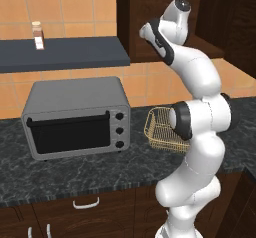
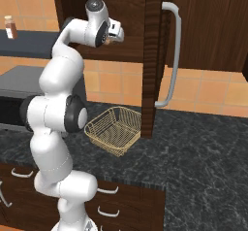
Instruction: Open the cabinet, pick up the bread from the cabinet and place it in the basket. Then move the basket to the dining counter.
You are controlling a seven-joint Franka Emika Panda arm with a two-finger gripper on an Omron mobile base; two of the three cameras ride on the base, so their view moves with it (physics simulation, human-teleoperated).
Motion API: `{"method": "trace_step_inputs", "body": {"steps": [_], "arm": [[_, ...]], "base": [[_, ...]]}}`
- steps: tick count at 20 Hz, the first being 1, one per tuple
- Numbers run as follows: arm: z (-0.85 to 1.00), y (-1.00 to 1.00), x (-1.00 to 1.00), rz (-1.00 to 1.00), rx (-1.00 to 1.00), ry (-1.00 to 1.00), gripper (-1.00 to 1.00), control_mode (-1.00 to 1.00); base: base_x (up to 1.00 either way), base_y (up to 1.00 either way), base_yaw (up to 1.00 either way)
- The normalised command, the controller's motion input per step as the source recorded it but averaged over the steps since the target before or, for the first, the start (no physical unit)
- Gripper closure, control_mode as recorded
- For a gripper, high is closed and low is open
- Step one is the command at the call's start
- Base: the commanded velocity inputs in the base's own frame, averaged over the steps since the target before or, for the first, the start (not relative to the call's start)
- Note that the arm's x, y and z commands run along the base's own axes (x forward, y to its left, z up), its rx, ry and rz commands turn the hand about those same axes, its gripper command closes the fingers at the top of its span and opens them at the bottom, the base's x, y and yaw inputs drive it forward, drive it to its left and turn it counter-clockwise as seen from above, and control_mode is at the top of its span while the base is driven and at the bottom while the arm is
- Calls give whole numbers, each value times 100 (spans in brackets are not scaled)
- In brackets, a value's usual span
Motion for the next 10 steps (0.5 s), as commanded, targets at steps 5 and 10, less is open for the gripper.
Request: {"method": "trace_step_inputs", "body": {"steps": [5,10], "arm": [[-22,0,32,0,0,1,-100,-100],[-28,0,12,4,0,-2,100,-100]], "base": [[0,0,0],[0,0,0]]}}
